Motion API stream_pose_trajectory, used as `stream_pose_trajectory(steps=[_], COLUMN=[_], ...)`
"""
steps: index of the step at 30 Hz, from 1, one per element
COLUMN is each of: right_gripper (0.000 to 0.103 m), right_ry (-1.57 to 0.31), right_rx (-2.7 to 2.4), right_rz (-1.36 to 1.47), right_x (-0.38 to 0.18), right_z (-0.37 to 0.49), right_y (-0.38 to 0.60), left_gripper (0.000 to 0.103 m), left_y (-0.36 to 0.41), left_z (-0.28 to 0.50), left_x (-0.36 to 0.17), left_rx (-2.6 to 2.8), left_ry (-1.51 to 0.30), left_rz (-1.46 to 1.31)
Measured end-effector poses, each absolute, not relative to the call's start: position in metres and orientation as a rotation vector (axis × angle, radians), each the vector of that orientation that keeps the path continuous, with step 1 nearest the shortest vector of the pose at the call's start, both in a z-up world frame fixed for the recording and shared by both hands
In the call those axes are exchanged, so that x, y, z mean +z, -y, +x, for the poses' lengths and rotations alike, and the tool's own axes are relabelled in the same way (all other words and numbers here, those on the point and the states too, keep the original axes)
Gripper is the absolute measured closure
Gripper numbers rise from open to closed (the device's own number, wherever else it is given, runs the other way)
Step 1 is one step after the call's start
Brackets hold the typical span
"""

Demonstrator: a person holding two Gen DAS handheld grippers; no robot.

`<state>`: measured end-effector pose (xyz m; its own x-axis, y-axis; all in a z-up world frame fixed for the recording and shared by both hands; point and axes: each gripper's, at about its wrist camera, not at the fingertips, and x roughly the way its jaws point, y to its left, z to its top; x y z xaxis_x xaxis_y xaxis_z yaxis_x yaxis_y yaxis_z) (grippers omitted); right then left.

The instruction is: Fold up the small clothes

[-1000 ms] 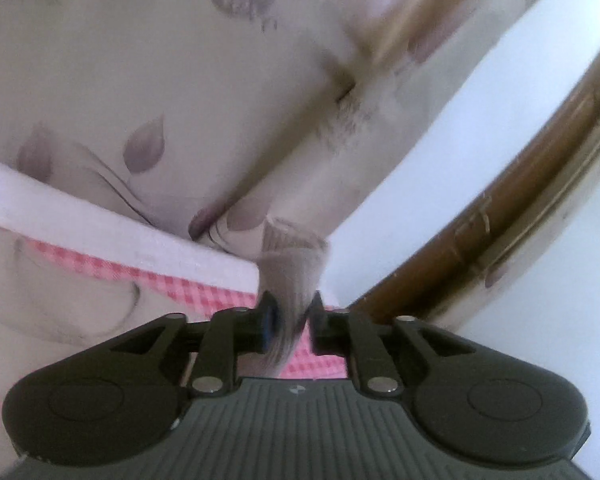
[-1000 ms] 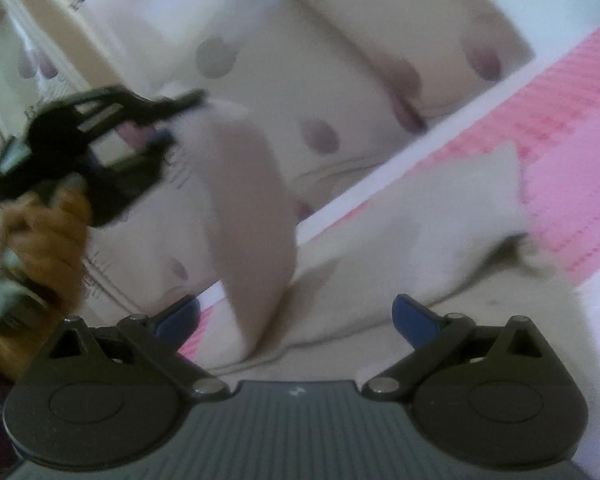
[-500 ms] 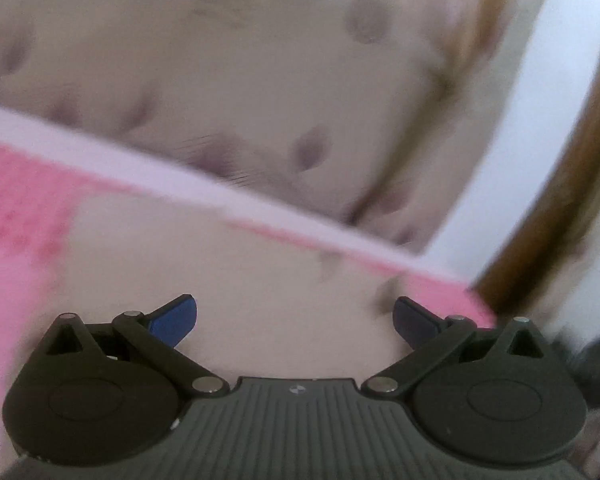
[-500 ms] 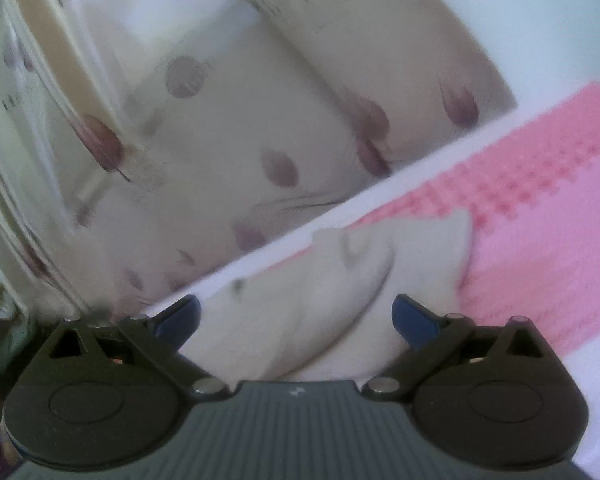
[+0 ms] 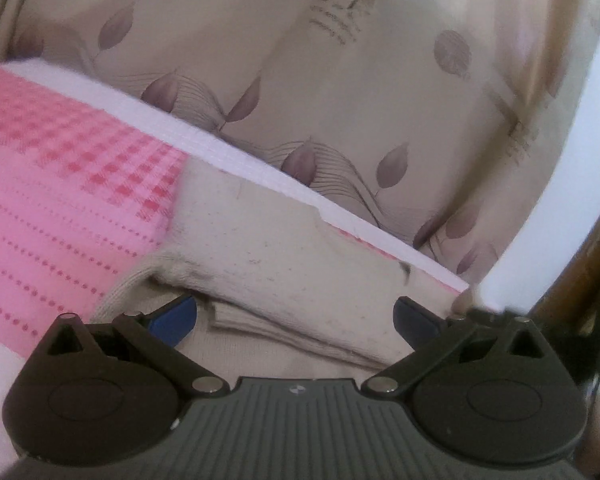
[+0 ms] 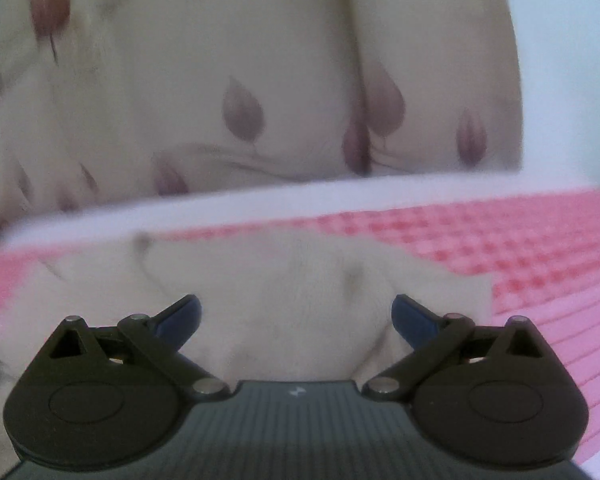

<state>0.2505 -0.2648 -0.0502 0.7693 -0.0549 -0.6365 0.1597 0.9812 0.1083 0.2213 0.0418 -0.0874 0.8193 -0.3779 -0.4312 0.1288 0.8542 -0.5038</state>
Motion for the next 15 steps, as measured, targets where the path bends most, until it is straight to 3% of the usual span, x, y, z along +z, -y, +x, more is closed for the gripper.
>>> stream_pose_trajectory(steps=[1, 3, 4, 11, 15], right_gripper=[0.004, 0.023, 0.027, 0.027, 0.027], right_ry=[-0.684, -0.667, -0.662, -0.471, -0.493], right_rx=[-0.156, -0.197, -0.213, -0.079, -0.07], right_rz=[0.142, 0.228, 0.303, 0.725, 0.704], right_x=[-0.054, -0.057, -0.057, -0.052, -0.047], right_z=[0.246, 0.225, 0.209, 0.128, 0.145], right_y=[0.266, 0.286, 0.301, 0.375, 0.383], left_gripper=[0.0, 0.0, 0.0, 0.0, 0.0], left_y=[-0.043, -0.048, -0.047, -0.046, -0.045], left_z=[0.221, 0.217, 0.215, 0.215, 0.215], left_x=[-0.092, -0.092, -0.091, -0.09, -0.091], left_rx=[-0.276, -0.271, -0.269, -0.265, -0.263], left_ry=[-0.549, -0.539, -0.539, -0.541, -0.541], left_rz=[-0.491, -0.513, -0.514, -0.506, -0.506])
